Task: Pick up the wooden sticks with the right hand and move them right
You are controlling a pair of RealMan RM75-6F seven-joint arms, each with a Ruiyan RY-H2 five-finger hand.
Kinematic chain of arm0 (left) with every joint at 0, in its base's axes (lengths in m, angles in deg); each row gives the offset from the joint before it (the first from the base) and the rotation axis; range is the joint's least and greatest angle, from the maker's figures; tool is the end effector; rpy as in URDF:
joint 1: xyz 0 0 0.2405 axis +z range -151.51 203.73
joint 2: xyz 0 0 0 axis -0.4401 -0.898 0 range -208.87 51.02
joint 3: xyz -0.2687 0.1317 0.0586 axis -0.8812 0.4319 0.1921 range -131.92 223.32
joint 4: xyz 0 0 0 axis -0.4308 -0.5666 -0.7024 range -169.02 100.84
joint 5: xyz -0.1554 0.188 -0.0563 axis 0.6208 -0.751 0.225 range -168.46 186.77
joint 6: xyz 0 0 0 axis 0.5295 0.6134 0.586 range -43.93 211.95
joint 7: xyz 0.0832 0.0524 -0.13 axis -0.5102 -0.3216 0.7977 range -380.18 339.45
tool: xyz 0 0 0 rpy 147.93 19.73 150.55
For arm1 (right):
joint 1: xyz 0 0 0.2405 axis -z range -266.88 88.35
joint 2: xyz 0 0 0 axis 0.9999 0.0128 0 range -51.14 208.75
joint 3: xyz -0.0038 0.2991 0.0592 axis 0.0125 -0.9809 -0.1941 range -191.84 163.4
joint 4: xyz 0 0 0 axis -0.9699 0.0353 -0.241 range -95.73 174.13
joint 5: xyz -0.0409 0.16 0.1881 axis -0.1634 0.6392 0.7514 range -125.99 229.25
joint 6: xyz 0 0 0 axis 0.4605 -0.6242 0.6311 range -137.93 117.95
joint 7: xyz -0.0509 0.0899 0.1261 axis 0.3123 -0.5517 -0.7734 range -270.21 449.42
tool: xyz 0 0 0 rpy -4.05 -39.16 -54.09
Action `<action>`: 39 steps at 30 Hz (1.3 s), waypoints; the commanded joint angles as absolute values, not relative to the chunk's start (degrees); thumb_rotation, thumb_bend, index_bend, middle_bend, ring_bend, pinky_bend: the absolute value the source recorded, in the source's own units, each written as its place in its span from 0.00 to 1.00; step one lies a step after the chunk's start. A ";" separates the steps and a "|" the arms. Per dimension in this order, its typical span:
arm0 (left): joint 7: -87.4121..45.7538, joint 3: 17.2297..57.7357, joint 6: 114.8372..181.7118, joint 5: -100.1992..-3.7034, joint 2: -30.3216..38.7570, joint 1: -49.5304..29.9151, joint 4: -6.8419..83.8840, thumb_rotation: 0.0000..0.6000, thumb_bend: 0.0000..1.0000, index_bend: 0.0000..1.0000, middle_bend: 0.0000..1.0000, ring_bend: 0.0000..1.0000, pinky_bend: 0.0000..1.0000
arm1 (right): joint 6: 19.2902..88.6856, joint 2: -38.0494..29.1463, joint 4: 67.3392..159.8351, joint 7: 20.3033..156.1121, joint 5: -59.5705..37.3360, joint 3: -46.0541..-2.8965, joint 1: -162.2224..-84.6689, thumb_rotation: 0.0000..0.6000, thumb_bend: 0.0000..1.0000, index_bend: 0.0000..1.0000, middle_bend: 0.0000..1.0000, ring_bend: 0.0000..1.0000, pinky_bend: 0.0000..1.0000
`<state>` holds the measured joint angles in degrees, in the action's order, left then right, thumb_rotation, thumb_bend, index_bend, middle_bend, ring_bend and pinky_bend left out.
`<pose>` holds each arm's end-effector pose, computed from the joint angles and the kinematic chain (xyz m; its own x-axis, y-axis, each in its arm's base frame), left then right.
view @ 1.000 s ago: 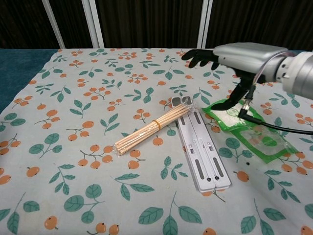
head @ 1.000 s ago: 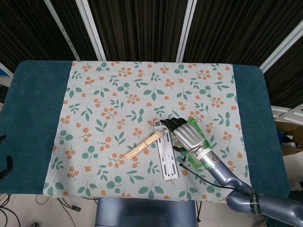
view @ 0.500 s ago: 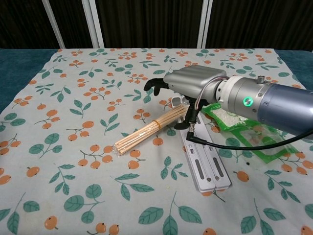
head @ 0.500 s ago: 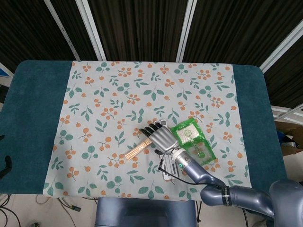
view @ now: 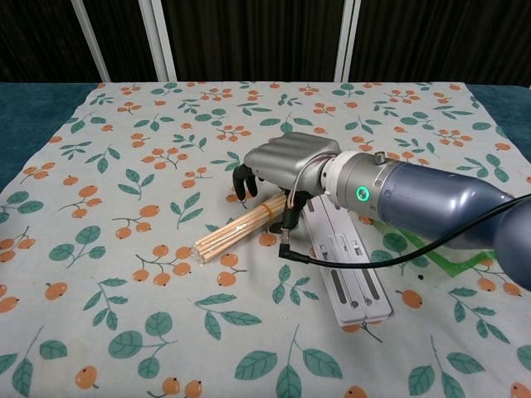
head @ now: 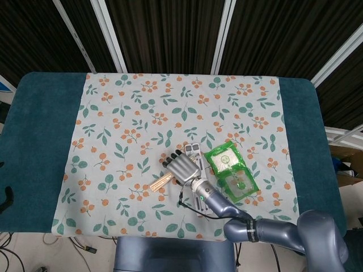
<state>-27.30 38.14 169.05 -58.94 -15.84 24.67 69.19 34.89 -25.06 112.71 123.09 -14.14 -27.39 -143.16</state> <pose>-0.3783 0.1947 0.1556 0.3144 -0.0134 0.9492 0.8999 0.3224 -0.2935 -0.0722 -0.4026 -0.1640 0.6583 -0.1725 0.7328 -0.6354 -0.6493 0.4180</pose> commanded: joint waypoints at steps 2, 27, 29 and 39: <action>-27.35 38.06 168.99 -58.66 -15.84 24.66 69.33 1.00 0.55 0.13 0.00 0.00 0.00 | 36.24 -25.73 112.24 122.07 -14.45 -27.07 -143.08 1.00 0.32 0.41 0.39 0.32 0.21; -27.06 38.00 168.84 -58.21 -15.98 24.63 69.77 1.00 0.55 0.13 0.00 0.00 0.00 | 39.56 -26.24 112.87 120.75 -14.84 -25.76 -143.19 1.00 0.41 0.56 0.53 0.46 0.24; -27.00 38.01 168.82 -58.20 -16.00 24.64 69.87 1.00 0.55 0.13 0.00 0.00 0.00 | 40.04 -25.32 114.16 120.40 -15.06 -25.99 -142.98 1.00 0.41 0.57 0.53 0.46 0.24; -26.58 38.05 168.82 -58.18 -16.22 24.75 70.26 1.00 0.55 0.13 0.00 0.00 0.00 | 45.02 -16.00 125.66 114.56 -16.33 -29.18 -139.76 1.00 0.41 0.57 0.52 0.47 0.24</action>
<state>-26.59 38.06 168.81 -58.17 -16.21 24.74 70.25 43.32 -18.51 123.02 116.71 -15.86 -27.98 -141.06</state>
